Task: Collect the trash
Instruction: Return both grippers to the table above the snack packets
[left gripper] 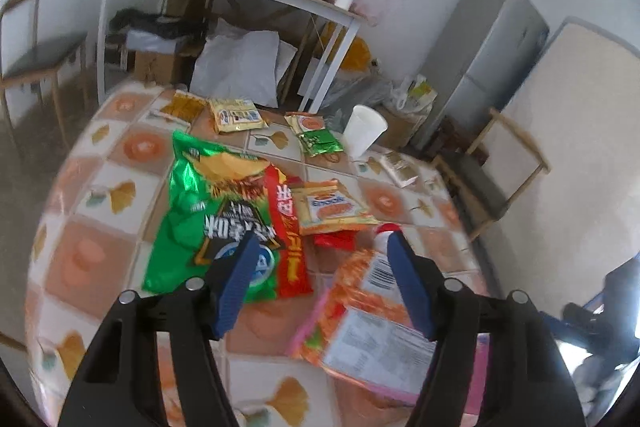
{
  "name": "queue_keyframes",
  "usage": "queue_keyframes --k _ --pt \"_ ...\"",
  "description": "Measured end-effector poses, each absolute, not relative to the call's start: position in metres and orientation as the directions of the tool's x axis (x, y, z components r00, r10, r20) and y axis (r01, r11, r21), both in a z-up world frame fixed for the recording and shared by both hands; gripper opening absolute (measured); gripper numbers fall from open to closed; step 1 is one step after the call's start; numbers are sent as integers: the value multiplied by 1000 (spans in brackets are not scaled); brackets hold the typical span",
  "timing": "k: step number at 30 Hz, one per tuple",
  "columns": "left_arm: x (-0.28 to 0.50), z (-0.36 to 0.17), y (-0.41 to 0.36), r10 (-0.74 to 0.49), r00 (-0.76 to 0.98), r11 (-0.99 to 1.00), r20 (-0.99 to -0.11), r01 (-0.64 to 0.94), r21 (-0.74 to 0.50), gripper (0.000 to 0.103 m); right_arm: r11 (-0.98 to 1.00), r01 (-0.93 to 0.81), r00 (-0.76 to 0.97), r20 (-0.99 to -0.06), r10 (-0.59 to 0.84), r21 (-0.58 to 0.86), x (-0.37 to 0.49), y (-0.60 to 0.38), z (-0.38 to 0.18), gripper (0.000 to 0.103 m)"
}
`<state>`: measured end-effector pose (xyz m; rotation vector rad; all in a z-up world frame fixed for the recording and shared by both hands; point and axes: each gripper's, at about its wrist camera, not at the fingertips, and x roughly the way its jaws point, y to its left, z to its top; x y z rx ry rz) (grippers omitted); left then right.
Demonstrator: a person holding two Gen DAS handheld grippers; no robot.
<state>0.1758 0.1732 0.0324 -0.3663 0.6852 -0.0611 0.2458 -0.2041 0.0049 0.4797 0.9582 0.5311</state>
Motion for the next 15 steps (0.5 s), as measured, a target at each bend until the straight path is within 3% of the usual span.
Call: queue_keyframes --k 6,15 --pt "192 19 167 -170 736 953 -655 -47 -300 59 679 -129 337 -612 715 723 249 -198 -27 86" --pt "204 6 152 -180 695 971 -696 15 -237 58 652 -94 268 -611 745 753 245 -185 -44 85"
